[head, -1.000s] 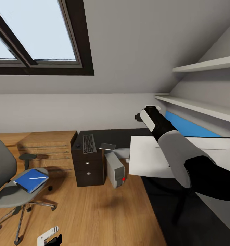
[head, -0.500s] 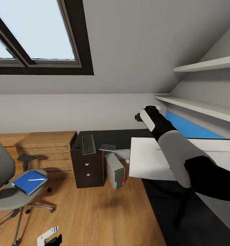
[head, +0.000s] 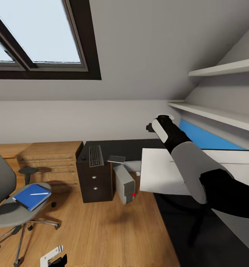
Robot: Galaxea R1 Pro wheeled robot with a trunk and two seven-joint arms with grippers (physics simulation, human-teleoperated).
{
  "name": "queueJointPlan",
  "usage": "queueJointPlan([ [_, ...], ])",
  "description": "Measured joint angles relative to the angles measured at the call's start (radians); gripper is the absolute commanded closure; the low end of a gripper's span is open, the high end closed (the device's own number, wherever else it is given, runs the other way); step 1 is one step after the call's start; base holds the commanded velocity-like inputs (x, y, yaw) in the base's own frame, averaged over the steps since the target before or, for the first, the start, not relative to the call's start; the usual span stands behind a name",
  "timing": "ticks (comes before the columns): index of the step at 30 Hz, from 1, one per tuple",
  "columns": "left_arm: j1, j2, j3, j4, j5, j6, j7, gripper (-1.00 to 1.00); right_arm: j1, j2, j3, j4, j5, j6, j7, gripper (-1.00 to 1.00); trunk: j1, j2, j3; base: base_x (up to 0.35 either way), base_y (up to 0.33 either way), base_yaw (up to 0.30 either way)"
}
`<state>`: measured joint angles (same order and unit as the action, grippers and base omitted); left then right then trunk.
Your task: In the bedroom, organize the workspace by keeping the computer under the desk, ensuring the monitor is on the desk, placing the keyboard on the desk next to the monitor, placing the mouse on the desk next to the keyboard, moving the folder from the swivel chair onto the desk next to the mouse, stacking the notebook on top of the folder with the pen on top of the notebook, and positioning the swivel chair next to the desk.
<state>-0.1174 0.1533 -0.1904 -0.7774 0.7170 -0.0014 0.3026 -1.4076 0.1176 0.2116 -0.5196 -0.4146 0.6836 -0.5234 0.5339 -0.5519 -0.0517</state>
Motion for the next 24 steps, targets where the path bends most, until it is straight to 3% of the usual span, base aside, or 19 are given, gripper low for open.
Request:
queueJointPlan([
  [24,0.000,0.000,0.000,0.000,0.000,0.000,0.000,-1.00,0.000,-0.001,0.000,0.006,0.000,0.003,0.000,-1.00,0.000,0.000,-0.032,0.000,0.000,0.000],
])
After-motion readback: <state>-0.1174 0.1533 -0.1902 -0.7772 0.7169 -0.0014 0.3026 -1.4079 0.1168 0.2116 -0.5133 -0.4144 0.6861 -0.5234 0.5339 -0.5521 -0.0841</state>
